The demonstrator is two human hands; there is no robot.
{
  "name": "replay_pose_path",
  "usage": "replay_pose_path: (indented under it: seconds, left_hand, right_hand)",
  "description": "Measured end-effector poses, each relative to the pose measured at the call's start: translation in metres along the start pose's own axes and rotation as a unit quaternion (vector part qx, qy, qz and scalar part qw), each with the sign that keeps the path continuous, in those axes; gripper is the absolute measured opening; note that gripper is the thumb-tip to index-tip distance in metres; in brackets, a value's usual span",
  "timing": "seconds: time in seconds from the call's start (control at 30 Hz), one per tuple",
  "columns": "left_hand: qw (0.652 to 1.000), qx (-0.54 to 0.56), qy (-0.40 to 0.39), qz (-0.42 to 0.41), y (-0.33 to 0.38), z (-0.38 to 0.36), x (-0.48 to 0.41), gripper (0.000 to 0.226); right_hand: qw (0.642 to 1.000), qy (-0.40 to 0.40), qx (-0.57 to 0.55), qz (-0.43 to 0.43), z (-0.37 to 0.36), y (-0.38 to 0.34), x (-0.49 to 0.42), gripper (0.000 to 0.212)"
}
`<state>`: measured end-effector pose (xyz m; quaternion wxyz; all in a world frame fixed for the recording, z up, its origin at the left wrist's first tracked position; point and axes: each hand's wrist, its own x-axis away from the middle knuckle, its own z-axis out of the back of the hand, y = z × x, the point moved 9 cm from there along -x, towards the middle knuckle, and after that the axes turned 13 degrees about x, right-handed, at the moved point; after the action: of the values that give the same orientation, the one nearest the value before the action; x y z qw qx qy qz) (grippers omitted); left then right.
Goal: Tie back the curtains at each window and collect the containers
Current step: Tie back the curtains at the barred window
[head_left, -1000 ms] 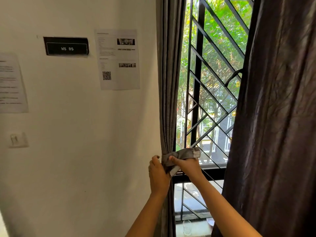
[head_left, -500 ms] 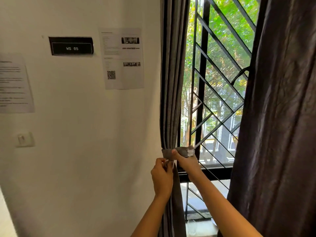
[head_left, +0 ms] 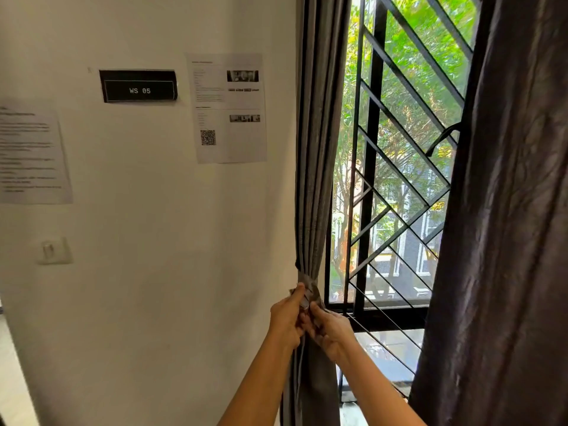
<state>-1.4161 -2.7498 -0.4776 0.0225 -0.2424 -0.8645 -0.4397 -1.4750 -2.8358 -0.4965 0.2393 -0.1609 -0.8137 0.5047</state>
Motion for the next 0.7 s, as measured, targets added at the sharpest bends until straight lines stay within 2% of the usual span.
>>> replay_pose_path:
  seconds: [0.1, 0.27, 0.37, 0.47, 0.6, 0.63, 0.7]
  left_hand:
    - [0.998, -0.056, -0.007, -0.014, 0.009, 0.001, -0.004, 0.040]
    - [0.987, -0.150, 0.004, -0.060, 0.023, 0.000, 0.000, 0.026]
    - [0.960, -0.257, 0.005, -0.110, 0.039, -0.003, 0.004, 0.025]
    - [0.924, -0.349, -0.017, -0.157, 0.050, -0.011, 0.007, 0.028]
    - [0.893, -0.412, -0.065, -0.168, 0.048, -0.019, 0.010, 0.027]
    - [0.887, -0.424, -0.076, -0.168, 0.047, -0.021, 0.011, 0.028]
    - [0.875, -0.441, -0.093, -0.176, 0.045, -0.022, 0.013, 0.029]
  right_hand:
    - [1.000, 0.005, 0.013, -0.019, -0.004, 0.006, 0.003, 0.020]
    - [0.990, 0.048, 0.127, -0.038, 0.003, 0.012, -0.007, 0.045]
    - [0.983, 0.053, 0.168, -0.050, 0.005, 0.008, -0.007, 0.037]
    - [0.984, 0.054, 0.153, -0.073, 0.007, -0.002, -0.006, 0.026]
    - [0.984, 0.023, 0.163, -0.076, -0.005, -0.021, -0.003, 0.051]
    - [0.982, 0.021, 0.175, -0.069, -0.007, -0.026, -0.002, 0.054]
    - [0.977, 0.026, 0.204, -0.054, -0.010, -0.035, 0.002, 0.044]
